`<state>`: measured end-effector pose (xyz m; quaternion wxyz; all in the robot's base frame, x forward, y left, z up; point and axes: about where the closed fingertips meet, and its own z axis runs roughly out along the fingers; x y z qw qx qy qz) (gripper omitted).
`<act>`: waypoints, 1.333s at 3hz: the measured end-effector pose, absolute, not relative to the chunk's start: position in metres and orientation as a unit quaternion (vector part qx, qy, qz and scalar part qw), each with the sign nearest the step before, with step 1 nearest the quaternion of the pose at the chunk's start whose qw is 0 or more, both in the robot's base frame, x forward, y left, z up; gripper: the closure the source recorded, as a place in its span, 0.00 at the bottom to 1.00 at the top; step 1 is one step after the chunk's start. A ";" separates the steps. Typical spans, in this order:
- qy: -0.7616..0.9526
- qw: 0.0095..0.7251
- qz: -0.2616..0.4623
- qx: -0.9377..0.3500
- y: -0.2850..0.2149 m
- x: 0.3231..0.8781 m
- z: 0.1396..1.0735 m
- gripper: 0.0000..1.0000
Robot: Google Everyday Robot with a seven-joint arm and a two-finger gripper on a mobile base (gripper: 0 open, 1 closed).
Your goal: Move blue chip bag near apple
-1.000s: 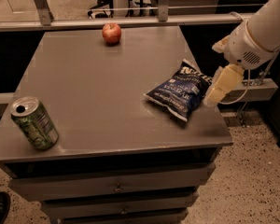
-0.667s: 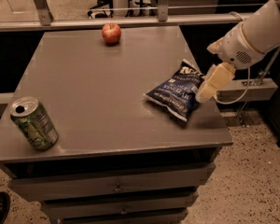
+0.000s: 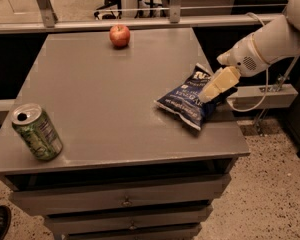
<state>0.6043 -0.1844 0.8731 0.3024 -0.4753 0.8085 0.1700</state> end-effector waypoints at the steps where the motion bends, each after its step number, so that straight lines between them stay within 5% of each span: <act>1: 0.819 0.297 0.188 -0.453 -0.190 0.611 0.862 0.34; 3: 0.817 0.307 0.196 -0.448 -0.194 0.615 0.886 0.88; 4: 0.804 0.338 0.168 -0.460 -0.204 0.619 0.934 1.00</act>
Offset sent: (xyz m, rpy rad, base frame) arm 0.0110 -0.0166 -0.0014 0.0630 0.0602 -0.0648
